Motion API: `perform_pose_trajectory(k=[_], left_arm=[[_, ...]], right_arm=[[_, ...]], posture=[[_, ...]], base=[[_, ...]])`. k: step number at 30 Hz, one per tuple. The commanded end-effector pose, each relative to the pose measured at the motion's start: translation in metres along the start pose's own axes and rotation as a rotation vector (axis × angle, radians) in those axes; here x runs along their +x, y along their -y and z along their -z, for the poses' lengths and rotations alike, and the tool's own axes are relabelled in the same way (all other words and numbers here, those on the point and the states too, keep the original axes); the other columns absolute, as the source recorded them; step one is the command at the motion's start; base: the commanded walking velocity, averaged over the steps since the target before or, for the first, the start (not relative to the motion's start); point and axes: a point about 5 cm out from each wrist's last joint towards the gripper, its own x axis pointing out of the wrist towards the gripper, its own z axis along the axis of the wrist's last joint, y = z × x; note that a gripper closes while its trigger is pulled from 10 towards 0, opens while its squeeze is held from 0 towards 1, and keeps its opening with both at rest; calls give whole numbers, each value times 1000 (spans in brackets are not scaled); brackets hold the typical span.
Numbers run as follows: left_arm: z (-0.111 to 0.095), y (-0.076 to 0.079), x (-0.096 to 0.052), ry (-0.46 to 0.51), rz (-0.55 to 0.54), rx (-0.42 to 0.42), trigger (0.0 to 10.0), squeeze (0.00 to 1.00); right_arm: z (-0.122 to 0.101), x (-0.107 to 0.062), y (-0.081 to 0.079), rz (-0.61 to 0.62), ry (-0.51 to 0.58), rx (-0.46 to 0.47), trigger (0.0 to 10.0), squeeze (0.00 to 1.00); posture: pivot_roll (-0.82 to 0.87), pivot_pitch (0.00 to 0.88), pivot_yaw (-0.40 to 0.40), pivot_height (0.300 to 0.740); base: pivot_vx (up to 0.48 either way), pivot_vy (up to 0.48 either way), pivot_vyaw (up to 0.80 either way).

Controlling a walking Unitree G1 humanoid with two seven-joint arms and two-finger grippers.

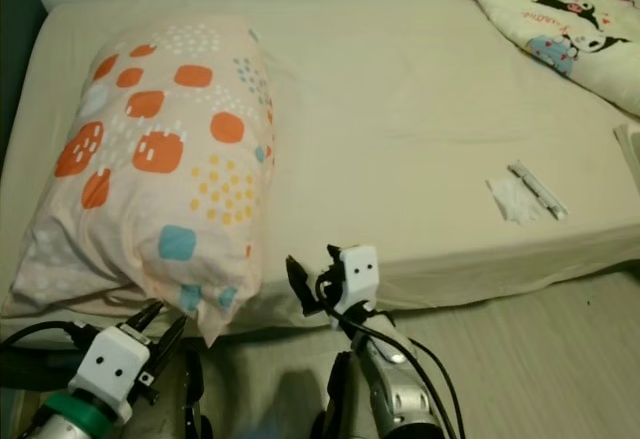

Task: Clean up the room

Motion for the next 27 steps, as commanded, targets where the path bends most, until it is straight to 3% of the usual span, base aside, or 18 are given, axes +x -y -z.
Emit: perform_pose_trajectory(k=[1, 3, 5, 7, 10, 14, 27], left_arm=[[-1, -12, 8, -2, -95, 14, 10000, 0], [5, -36, 31, -24, -255, 7, 10000, 0], [7, -45, 38, -38, -312, -9, 10000, 0], [4, -60, 52, -45, -375, -91, 10000, 0], [0, -65, 59, -49, -370, -137, 10000, 0], [-1, -64, 67, -61, -321, -108, 10000, 0], [6, -60, 79, -110, -276, -60, 10000, 0]], right_arm=[[13, 2, -7, 15, -37, 48, 10000, 0], [24, 1, -1, 96, -76, 36, 10000, 0], [26, 0, 5, 132, -85, 24, 10000, 0], [20, 2, 16, 183, -82, -17, 10000, 0], [7, 8, 21, 188, -45, -29, 10000, 0], [-10, 18, 24, 217, 15, -26, 10000, 0], [-17, 22, 19, 220, 67, -48, 10000, 0]], posture=[[196, 45, -58, 598], [203, 20, -77, 602], [203, 20, -77, 607], [194, 0, -73, 617], [185, 0, -70, 626], [175, 0, -56, 646], [165, 0, -45, 680]], base=[[0, 0, 0], [0, 0, 0], [0, 0, 0], [0, 0, 0], [0, 0, 0], [0, 0, 0], [0, 0, 0]])
